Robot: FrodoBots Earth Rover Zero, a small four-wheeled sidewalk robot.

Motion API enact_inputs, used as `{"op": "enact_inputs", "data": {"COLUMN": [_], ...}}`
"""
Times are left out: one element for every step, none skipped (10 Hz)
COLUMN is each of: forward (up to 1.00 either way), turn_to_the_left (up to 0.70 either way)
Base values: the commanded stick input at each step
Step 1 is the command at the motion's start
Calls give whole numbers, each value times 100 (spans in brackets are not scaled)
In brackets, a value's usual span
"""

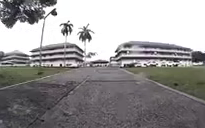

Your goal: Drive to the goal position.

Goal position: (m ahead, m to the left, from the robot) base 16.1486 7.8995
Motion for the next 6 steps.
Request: {"op": "enact_inputs", "data": {"forward": [70,70,70,70,70,70], "turn_to_the_left": [0,0,0,0,0,0]}}
